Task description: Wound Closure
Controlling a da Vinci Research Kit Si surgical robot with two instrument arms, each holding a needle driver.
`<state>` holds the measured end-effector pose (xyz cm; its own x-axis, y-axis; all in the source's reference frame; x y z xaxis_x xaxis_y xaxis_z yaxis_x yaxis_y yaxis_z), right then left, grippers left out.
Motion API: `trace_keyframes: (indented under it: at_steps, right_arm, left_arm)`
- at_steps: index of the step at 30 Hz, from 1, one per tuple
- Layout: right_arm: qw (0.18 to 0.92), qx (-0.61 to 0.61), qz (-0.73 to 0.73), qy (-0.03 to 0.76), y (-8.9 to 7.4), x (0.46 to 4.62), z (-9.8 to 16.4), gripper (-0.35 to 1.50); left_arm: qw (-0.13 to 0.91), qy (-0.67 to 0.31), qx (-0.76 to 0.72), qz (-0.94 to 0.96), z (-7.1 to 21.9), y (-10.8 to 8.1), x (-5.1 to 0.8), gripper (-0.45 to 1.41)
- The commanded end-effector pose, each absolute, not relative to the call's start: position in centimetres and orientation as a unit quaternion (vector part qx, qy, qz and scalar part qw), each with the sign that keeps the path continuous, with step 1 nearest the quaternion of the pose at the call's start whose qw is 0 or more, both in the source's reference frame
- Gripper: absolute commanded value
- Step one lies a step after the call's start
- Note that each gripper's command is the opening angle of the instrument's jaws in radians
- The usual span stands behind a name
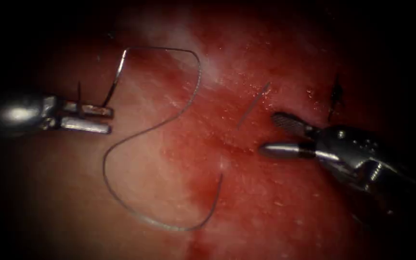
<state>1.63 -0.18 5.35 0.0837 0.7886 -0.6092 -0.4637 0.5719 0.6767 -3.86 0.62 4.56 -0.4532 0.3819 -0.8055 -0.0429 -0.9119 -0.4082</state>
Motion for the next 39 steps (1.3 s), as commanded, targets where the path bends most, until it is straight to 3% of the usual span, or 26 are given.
trace_keyframes:
  at_steps: [1,9,15,17,21,22,23,39]
  right_arm:
    - [0.710,0.157,0.445,0.523,-0.10,1.70,5.48,0.47]
    - [0.686,0.156,0.481,0.523,0.07,1.69,5.72,0.54]
    - [0.685,0.159,0.480,0.525,0.08,1.82,5.71,0.46]
    - [0.684,0.158,0.480,0.525,0.09,1.87,5.72,0.24]
    - [0.683,0.159,0.481,0.526,0.09,1.97,5.72,0.04]
    - [0.683,0.160,0.481,0.527,0.09,1.99,5.71,-0.30]
    - [0.683,0.161,0.480,0.527,0.10,1.99,5.71,-0.35]
    - [0.685,0.126,0.493,0.521,0.31,1.93,5.61,-0.35]
  left_arm:
    - [0.126,-0.167,-0.508,0.836,4.61,0.61,-3.91,-0.45]
    - [0.126,-0.167,-0.508,0.836,4.61,0.61,-3.91,-0.45]
    - [0.126,-0.167,-0.508,0.836,4.61,0.61,-3.91,-0.45]
    - [0.126,-0.167,-0.508,0.836,4.61,0.61,-3.91,-0.45]
    - [0.126,-0.168,-0.508,0.836,4.61,0.60,-3.90,-0.45]
    - [0.126,-0.168,-0.508,0.835,4.61,0.61,-3.90,-0.45]
    - [0.126,-0.168,-0.508,0.835,4.61,0.61,-3.90,-0.45]
    - [0.126,-0.168,-0.508,0.836,4.60,0.60,-3.90,-0.45]
